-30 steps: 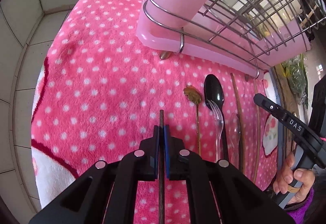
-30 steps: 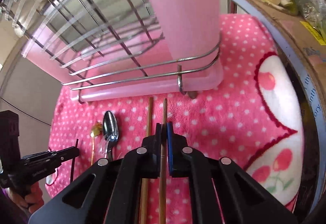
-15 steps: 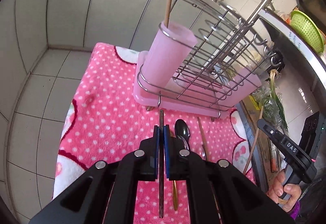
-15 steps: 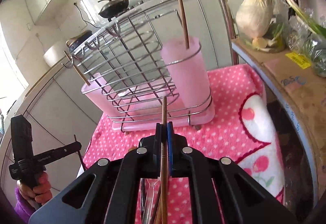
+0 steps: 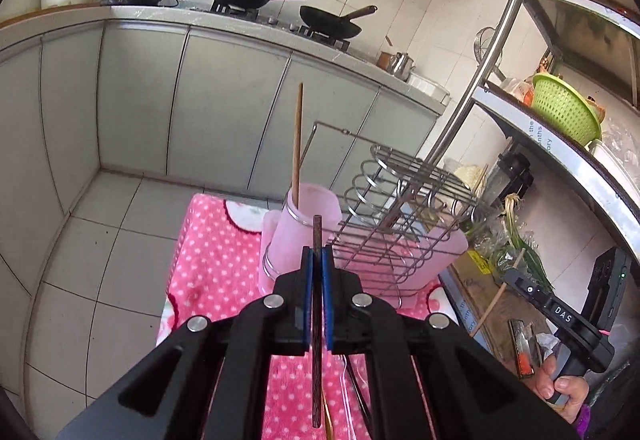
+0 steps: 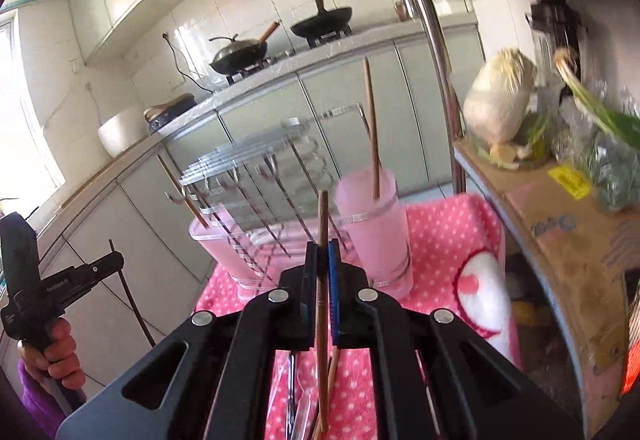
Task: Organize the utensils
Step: 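Lift the second chopstick upright with the right gripper above the pink cup, then lower the chopstick into the pink cup and open the right gripper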
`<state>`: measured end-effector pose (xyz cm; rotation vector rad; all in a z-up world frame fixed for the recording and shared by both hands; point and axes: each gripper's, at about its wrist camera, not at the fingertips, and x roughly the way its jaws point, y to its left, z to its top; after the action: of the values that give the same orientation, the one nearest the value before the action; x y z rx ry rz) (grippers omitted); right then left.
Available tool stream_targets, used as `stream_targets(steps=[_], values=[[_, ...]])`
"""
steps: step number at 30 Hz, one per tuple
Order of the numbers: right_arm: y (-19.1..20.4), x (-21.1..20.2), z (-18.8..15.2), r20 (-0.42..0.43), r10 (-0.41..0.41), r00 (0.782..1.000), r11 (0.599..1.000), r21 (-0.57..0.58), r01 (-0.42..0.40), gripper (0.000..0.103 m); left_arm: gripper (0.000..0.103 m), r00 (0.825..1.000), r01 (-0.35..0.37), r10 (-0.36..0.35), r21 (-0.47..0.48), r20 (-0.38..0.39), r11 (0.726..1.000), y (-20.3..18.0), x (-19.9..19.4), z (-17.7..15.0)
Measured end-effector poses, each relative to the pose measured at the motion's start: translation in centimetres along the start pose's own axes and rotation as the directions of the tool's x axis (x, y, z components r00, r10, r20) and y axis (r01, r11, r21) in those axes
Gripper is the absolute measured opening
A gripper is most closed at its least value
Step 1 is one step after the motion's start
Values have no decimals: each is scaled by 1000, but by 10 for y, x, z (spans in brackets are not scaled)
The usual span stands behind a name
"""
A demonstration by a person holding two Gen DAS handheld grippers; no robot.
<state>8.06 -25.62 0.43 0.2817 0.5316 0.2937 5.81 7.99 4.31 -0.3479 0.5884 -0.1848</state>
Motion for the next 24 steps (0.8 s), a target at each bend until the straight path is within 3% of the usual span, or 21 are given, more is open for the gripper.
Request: stream_targets(steps=[6,14,19,24], values=[[11,-24,57,91,1,996,999,-44,3,5,4,997,0,-2,18,72,1000,-15,-7,39],[25,-36,124,233,-47,971,991,-111,75,5,4,983,-30,17,68,184,997,-43,1,93],[32,-29,152,290,-54,955,987,-132,96,5,4,961,-96,65,107,270,990,-54,15,122],[34,-5,161,309,-96,946,972,-178,156,5,4,952,-123,87,108,292,987,-52,40,131]])
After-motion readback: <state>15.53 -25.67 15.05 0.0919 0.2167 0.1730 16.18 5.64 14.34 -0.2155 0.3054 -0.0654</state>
